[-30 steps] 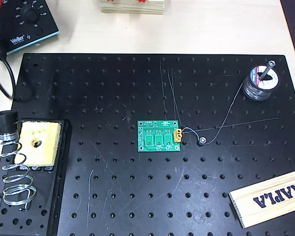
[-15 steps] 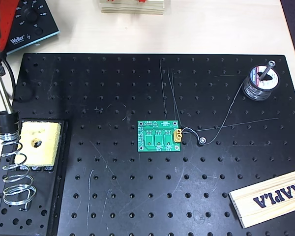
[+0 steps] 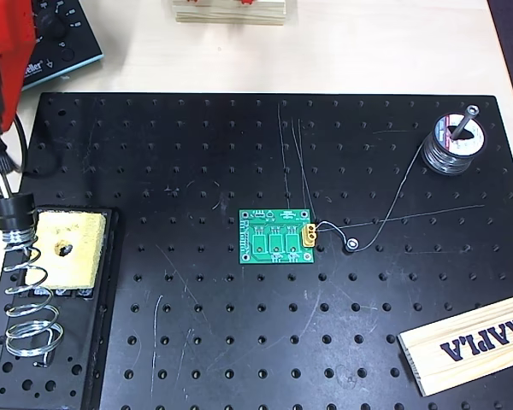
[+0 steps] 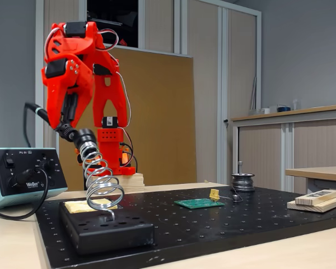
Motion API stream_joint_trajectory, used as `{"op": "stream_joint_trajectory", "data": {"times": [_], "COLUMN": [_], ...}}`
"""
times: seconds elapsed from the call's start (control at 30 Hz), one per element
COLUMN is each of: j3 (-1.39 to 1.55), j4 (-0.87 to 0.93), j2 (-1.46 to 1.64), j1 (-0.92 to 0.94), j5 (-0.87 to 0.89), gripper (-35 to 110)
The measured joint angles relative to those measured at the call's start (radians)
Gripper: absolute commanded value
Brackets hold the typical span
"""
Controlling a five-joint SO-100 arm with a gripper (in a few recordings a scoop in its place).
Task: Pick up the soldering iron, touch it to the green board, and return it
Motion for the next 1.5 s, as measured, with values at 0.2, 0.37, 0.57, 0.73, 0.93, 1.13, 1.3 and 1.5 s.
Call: {"op": "stream_joint_trajectory", "data": {"times": [0.2, 0.37, 0.57, 0.73, 0.93, 1.13, 1.3, 1.5], "j3": [-0.115, -0.137, -0.152, -0.109, -0.034, -0.057, -0.089, -0.230], "j4": [0.018, 0.018, 0.020, 0.008, -0.026, -0.032, -0.032, -0.021], "j2": [-0.049, -0.048, -0.080, -0.069, -0.048, -0.061, -0.077, -0.152], "j1": [-0.069, -0.109, -0.150, -0.164, -0.176, -0.176, -0.178, -0.179], "j5": [0.014, 0.040, 0.087, 0.104, 0.086, 0.091, 0.080, 0.032], "gripper": [0, 0, 0, 5, 5, 0, 0, 0]}}
